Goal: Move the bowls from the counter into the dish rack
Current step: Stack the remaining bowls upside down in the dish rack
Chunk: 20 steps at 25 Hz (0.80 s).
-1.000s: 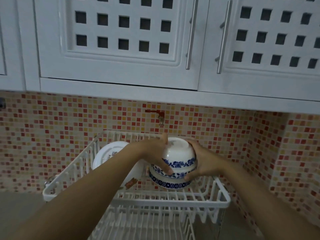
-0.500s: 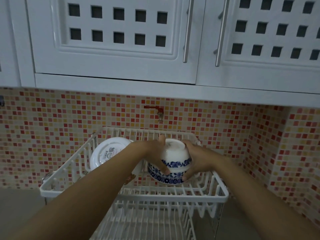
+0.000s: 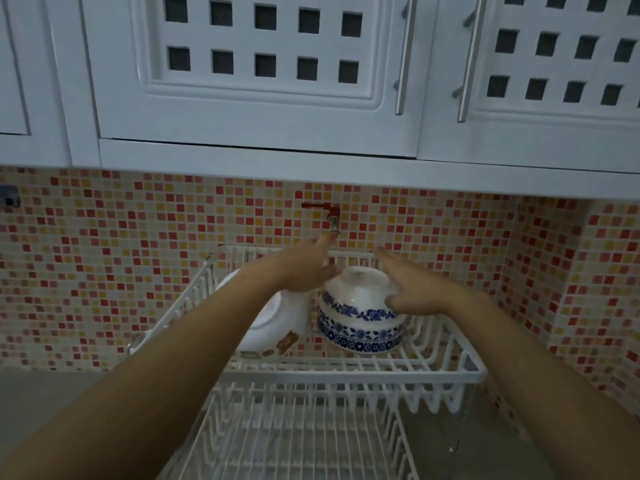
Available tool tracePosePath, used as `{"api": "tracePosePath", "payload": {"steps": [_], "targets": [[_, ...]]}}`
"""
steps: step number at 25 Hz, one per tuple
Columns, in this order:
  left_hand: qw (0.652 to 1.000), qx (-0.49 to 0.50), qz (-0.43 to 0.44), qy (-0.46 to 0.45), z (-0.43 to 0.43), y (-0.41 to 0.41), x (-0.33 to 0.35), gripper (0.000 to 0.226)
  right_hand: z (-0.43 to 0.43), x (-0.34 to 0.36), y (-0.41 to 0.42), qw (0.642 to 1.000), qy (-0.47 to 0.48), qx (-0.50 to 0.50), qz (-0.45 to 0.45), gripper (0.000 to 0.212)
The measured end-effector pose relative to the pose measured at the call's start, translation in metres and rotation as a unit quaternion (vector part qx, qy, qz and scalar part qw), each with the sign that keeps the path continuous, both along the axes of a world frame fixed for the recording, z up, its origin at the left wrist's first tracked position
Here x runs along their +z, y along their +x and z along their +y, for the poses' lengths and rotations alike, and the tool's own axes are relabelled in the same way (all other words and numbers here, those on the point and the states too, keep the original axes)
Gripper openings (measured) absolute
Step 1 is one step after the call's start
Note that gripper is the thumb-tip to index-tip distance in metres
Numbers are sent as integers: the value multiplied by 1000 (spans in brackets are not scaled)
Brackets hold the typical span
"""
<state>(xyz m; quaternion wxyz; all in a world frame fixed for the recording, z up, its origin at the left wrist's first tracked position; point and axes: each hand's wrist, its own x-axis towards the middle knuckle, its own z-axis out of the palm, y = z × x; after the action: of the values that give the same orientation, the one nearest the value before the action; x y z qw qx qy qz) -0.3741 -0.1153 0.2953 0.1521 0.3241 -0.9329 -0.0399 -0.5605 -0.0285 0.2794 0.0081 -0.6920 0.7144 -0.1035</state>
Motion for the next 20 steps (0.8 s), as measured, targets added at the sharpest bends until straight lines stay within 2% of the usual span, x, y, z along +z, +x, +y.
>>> {"api": "tracePosePath", "payload": {"steps": [4, 7, 10, 14, 18, 20], "targets": [[998, 7, 57, -18, -15, 50, 8, 56, -1, 5, 63, 996, -85, 20, 10, 66], [997, 19, 69, -32, -23, 86, 9, 56, -11, 2, 111, 991, -134, 25, 3, 64], [996, 27, 80, -19, -39, 137, 8, 57, -33, 0, 166, 990, -140, 16, -11, 63], [993, 66, 97, -24, -87, 238, 11, 59, -75, -6, 269, 980, -184, -6, -75, 61], [992, 102, 73, -2, -127, 329, -22, 60, -110, -38, 370, 954, -237, -71, -169, 58], [991, 114, 73, 21, -145, 357, -41, 62, -126, -59, 401, 950, -227, -77, -198, 59]]}}
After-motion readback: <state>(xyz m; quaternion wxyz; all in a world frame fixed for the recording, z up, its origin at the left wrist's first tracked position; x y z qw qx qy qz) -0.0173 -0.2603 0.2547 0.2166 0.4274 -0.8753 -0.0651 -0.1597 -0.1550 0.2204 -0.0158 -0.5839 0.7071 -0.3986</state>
